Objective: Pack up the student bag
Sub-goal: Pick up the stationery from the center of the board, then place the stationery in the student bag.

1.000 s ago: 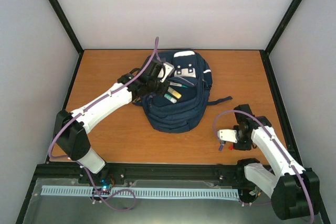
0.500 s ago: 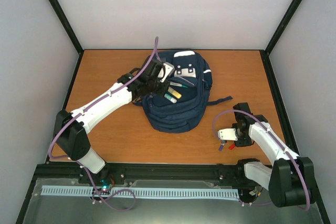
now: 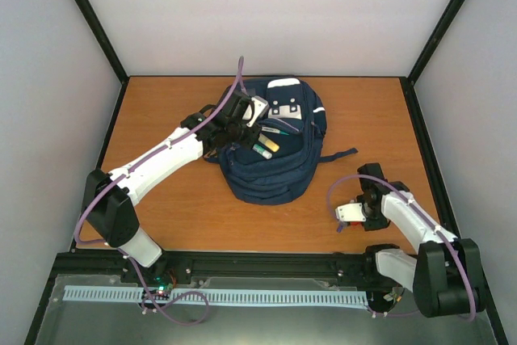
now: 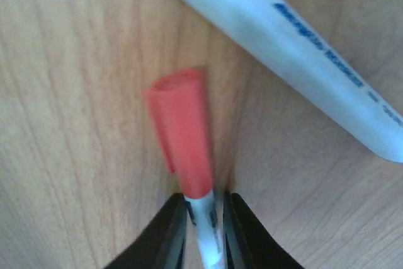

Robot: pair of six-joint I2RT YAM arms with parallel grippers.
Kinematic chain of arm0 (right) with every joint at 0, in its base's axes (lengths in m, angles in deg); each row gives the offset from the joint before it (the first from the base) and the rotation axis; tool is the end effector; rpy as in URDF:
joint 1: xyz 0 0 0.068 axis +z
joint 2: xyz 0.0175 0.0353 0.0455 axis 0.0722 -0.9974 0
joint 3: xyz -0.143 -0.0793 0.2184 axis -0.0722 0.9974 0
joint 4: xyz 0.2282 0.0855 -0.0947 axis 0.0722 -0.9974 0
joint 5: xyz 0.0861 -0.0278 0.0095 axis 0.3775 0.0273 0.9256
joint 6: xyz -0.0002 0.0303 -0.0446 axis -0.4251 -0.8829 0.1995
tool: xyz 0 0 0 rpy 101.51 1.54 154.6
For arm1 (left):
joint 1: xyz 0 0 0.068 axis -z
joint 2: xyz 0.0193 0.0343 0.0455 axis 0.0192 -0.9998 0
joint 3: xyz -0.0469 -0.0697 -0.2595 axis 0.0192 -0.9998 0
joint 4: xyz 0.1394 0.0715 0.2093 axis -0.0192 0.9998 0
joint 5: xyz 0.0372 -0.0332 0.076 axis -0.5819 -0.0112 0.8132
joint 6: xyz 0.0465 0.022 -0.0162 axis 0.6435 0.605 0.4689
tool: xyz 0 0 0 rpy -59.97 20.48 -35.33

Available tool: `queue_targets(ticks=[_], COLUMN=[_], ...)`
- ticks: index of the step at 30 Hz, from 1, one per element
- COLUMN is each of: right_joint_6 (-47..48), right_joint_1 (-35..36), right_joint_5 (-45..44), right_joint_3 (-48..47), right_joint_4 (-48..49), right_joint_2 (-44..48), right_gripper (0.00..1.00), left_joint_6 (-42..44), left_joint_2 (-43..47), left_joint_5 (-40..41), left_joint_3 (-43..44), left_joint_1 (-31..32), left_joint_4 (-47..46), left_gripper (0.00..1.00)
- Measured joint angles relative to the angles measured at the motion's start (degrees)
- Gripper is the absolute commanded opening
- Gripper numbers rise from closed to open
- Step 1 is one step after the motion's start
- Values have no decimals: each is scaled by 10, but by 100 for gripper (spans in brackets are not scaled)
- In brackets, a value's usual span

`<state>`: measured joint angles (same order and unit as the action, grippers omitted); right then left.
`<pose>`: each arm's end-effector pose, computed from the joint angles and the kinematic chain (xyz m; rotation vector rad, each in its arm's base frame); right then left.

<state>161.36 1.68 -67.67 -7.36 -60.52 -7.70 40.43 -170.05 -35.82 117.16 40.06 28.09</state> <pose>0.1484 0.0093 0.1454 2.3282 -2.0475 0.3150 0.2735 -0.2207 0.3135 0.7285 2.2762 -0.3429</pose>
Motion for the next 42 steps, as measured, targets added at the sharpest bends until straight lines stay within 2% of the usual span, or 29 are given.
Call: queue_targets(ticks=[5,12,17,23,29,35,42], right_joint_6=[22,97,130,76,-56,-174,-244], right_joint_1=[0,-1,0,40,163,280,352], right_joint_5=[-3,-9,10,73,117,129,96], right_joint_3=[20,49,0,-132,-235,-301,-383], right_joint_4=[-4,-83,-138,-159,-157,-105,-20], right_joint_2=[40,195,241,169,57,-2,-94], right_gripper=[5,3,3,3,3,3,3], left_joint_6=[0,0,0,0,0,0,0], left_joint_2=[0,0,0,0,-1,-2,-8], left_joint_5=[-2,-4,-9,-12,-17,-21,-13], left_joint_3=[0,1,2,3,3,5,14], left_joint_1=[0,0,0,0,0,0,0], left_joint_4=[0,1,2,5,9,12,18], left_gripper=[1,1,1,2,1,1,1])
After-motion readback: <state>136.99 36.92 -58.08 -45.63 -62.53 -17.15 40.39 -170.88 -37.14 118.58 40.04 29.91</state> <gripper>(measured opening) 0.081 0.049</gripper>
